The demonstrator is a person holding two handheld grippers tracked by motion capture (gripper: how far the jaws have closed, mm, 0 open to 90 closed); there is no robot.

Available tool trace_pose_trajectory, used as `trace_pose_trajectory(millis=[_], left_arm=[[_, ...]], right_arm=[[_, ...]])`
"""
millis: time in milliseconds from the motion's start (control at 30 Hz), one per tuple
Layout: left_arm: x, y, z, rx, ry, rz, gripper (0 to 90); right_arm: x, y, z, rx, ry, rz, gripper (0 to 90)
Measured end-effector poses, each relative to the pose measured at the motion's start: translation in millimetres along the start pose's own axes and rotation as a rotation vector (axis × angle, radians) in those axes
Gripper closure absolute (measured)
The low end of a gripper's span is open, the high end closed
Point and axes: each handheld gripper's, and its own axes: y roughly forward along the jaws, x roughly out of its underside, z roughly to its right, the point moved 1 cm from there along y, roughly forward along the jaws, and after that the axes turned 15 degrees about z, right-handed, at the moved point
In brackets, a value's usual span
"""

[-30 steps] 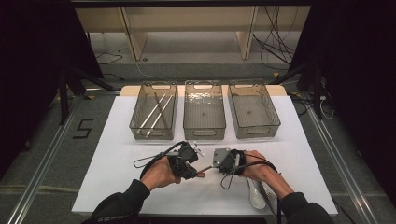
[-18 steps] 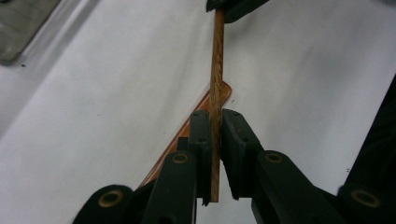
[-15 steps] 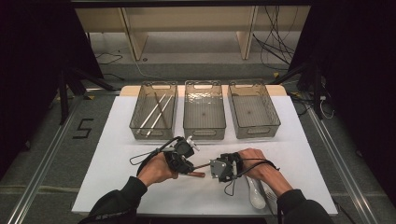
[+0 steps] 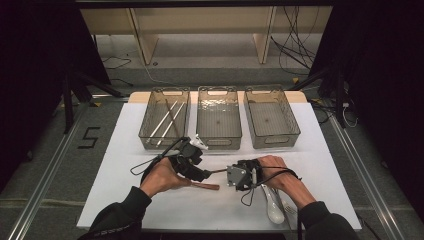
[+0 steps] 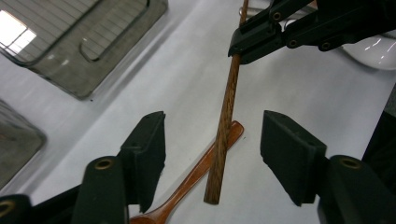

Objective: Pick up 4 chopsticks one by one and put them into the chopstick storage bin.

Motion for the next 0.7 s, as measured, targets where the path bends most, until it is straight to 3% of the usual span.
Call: trace_pose_trajectory(millis=[400, 567, 700], left_arm=[[2.3, -34.6, -7.5, -0.052, -0.033, 0.151, 26.7], [11.1, -46.7, -12.8, -0.077, -0.069, 0.195, 24.2], [22.0, -50.4, -16.2, -0.096, -0.085, 0.208, 22.3]], right_arm=[[2.9, -12.8, 15.6, 0.05, 0.049, -0.037, 86.0], [7.1, -19.6, 28.9, 0.108, 0.173, -0.042, 86.0], [7.8, -27.4, 43.4, 0.13, 0.338, -0.012, 86.0]])
